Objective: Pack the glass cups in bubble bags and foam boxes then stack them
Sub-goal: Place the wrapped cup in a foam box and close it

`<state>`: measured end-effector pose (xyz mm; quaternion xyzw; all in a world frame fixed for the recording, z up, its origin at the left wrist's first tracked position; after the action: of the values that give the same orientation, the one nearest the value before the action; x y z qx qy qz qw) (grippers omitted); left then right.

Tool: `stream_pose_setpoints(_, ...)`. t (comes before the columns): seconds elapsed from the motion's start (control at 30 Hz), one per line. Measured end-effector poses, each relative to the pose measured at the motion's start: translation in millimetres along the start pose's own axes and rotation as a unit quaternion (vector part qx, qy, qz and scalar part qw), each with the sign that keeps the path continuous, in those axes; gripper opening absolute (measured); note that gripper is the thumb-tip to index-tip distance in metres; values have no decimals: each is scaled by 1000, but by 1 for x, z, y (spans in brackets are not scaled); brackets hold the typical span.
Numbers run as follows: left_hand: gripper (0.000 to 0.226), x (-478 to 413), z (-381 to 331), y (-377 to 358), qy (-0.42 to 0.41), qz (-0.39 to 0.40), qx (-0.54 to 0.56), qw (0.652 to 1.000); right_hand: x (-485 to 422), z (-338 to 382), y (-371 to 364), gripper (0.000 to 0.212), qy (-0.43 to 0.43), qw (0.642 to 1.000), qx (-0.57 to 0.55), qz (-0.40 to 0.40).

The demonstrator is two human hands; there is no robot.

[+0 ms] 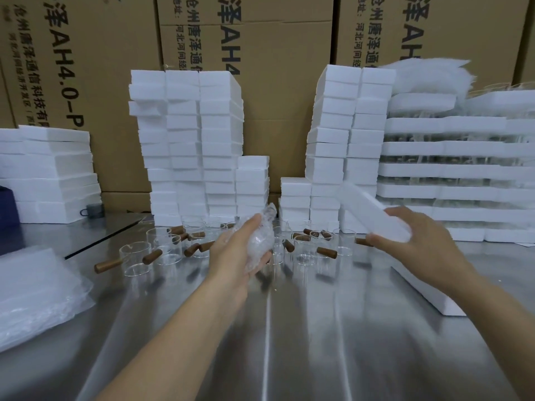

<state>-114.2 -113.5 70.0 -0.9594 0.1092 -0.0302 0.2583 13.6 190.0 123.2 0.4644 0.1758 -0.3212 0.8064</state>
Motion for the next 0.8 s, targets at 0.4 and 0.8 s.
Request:
stream_pose_setpoints(0.4,63,-5,-32,15,-53,4,114,992,44,61,-74,38,60,917,-104,381)
stream_pose_setpoints(0.8,83,5,-3,-19,-100,74,-209,970,46,55,-88,37,89,926,24,367)
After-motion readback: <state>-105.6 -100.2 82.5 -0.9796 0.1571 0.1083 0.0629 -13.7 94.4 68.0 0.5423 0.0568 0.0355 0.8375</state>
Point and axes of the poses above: each hand's wrist, its own x-axis away from the middle knuckle, its own y-axis out of the back of the hand, z = x × y, the point moved 8 cm from there along -x, towards the middle knuckle, and after that the axes turned 4 degrees about y, right-handed, at the moved point
